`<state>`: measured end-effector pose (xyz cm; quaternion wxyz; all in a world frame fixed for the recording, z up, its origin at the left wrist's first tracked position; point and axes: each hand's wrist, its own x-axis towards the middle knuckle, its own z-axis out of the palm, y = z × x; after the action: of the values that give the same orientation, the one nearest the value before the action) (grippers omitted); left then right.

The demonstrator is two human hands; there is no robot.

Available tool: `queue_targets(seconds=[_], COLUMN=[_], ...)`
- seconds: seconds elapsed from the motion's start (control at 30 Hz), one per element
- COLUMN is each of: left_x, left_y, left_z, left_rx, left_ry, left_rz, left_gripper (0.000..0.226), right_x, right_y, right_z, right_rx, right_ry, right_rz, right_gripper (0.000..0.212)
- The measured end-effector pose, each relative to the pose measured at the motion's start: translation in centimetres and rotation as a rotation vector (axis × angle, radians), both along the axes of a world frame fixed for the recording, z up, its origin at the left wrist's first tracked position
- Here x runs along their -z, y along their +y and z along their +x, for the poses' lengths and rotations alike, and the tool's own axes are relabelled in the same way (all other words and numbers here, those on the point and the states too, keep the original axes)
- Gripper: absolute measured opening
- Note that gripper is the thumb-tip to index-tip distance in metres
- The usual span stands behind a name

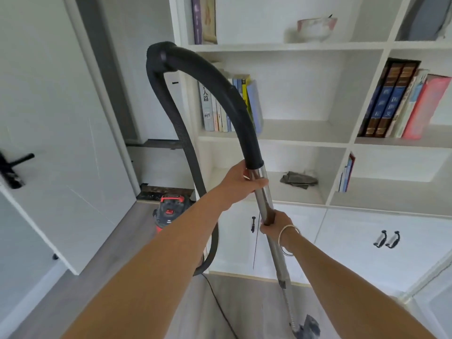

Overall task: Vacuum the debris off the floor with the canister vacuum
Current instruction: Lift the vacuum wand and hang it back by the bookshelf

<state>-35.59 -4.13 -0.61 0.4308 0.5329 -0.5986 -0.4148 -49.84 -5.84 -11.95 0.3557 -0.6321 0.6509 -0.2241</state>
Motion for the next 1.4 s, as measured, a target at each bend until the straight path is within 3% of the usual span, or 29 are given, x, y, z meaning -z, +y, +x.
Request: queue_targets(seconds=[0.3,0.57,0.7,0.9,1.07,1.4], left_x=[-1.7,-0.2,1.4,3.7,3.9,2.5], left_y=[-5.3,-13.1,-15.7,-18.5,-20.3,-22.6], left_z=[2.4,7.5,9.0,7.8,6.0,2.9], left_rx=[-0.07,-0.149,-0.155,-0.184,-0.208,-0.203], left_ry=[-0.166,-0.248,-0.161,-0.207,-0.293,-0.367], left_rz=[-0.014,0.038,0.124,0.145,0.133,0.178], left_gripper=[0.047,0.045,0.039,0.036,0.06,0.055], right_x=[-0.4,1.3,3.7,6.0,5.5,2.4], right_y=[-6.3,-14.3,-16.8,-19.3,-21.1,-23.5], right_z=[4.7,11.0,12.6,12.0,10.5,6.9], right_rx=[-0.088,-0.138,-0.141,-0.073,-0.069,-0.248], right_ry=[-0.115,-0.126,-0.106,-0.087,-0.121,-0.003], right_rz=[0.069,0.18,0.225,0.252,0.237,0.239], right_gripper=[0.034,0.027,0.026,0.023,0.008,0.028])
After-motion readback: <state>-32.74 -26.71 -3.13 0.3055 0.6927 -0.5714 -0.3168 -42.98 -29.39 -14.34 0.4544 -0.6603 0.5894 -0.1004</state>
